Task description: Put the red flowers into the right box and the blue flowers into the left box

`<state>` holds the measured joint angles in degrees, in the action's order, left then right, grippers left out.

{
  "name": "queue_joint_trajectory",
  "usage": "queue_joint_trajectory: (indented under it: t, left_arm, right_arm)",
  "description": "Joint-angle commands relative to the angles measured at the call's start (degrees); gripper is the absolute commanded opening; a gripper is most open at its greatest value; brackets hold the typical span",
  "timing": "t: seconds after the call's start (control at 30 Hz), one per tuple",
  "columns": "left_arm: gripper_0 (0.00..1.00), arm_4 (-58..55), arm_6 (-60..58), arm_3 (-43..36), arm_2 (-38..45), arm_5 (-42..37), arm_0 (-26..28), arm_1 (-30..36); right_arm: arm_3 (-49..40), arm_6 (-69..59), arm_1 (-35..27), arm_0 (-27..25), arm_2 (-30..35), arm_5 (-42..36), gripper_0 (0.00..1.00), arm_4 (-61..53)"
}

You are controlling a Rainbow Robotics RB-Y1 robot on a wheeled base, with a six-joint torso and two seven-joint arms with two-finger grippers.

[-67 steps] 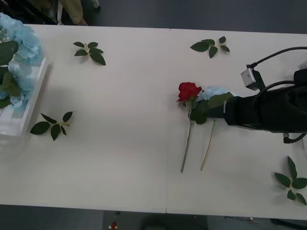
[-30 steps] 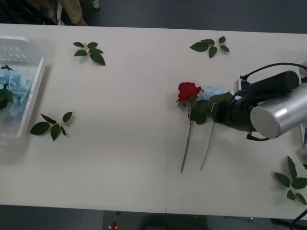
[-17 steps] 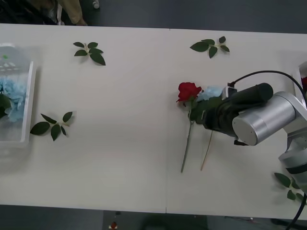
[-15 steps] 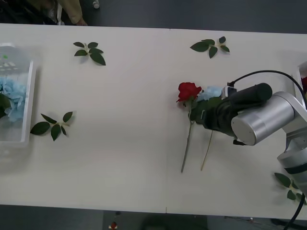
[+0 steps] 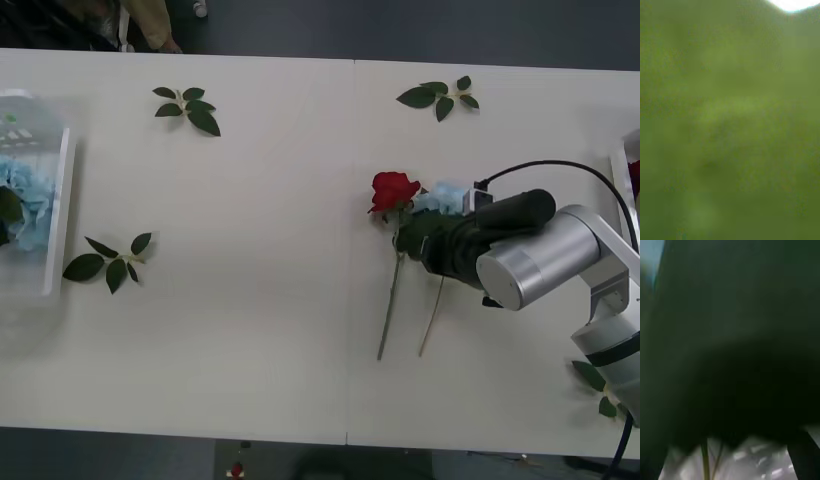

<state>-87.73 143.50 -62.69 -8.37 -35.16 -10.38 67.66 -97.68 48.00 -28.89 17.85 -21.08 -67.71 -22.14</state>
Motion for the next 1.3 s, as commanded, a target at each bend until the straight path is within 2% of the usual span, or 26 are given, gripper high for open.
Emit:
queue_joint_trajectory:
  t: [0.03,0.3,0.47,0.6,0.67,0.77,0.8,0.9,0.93,0.97,1.13,1.17,1.3]
  left_arm:
    - [0.93,-4.2,0.0,-4.5,-0.2,0.5,-2.1,4.1]
    - [0.93,-12.9,0.4,-9.3,-0.1,-1.0,-5.1,6.5]
    - [0.93,-16.9,0.4,-9.7,1.3,-9.9,-9.0,6.9]
    - [0.93,-17.7,0.3,-9.8,3.6,-17.3,-12.3,4.5]
    - [0.93,-17.6,0.2,-9.8,5.5,-21.3,-14.0,1.9]
    - [0.93,-16.6,0.0,-9.7,8.5,-25.8,-15.6,-3.1]
    - [0.93,-16.3,0.0,-9.7,9.3,-26.5,-15.6,-4.4]
    - [0.93,-13.0,0.0,-10.0,12.8,-29.6,-16.0,-10.7]
    - [0.93,-10.1,0.2,-10.5,14.6,-30.8,-16.0,-13.7]
    - [0.93,-6.5,0.4,-11.5,16.5,-31.8,-16.0,-16.4]
    - [0.93,8.2,0.1,-18.5,22.7,-35.7,-16.3,-26.0]
    - [0.93,12.9,-0.4,-22.4,23.7,-36.9,-16.3,-29.5]
    - [0.93,21.6,-1.7,-31.3,24.5,-37.3,-14.1,-35.6]
  right_arm:
    - [-0.3,-1.9,1.1,0.8,0.2,0.9,1.0,1.1]
    - [1.2,-1.9,1.3,0.9,-1.1,2.8,1.0,2.5]
    - [2.9,-1.9,1.5,1.3,-1.9,4.2,1.0,3.0]
    - [4.3,-1.9,1.7,2.2,-2.6,4.5,0.97,3.5]
    - [4.5,-1.9,1.8,2.4,-2.6,4.5,0.84,3.6]
    - [4.5,-1.9,1.8,2.4,-2.6,4.5,0.5,3.7]
    - [4.5,-1.9,1.8,2.4,-2.6,4.5,0.45,3.7]
    - [4.5,-2.1,1.8,2.4,-2.6,4.5,0.16,3.6]
    - [4.5,-2.1,1.8,2.5,-2.6,4.5,0.03,3.6]
    - [4.5,-2.1,1.8,2.5,-2.6,4.5,0.0,3.7]
    - [4.5,-2.0,1.8,2.5,-2.6,4.5,0.0,3.7]
    - [4.5,-2.0,1.8,2.4,-2.6,4.5,0.0,3.7]
    - [4.4,-1.9,1.8,2.5,-2.1,4.5,0.0,3.4]
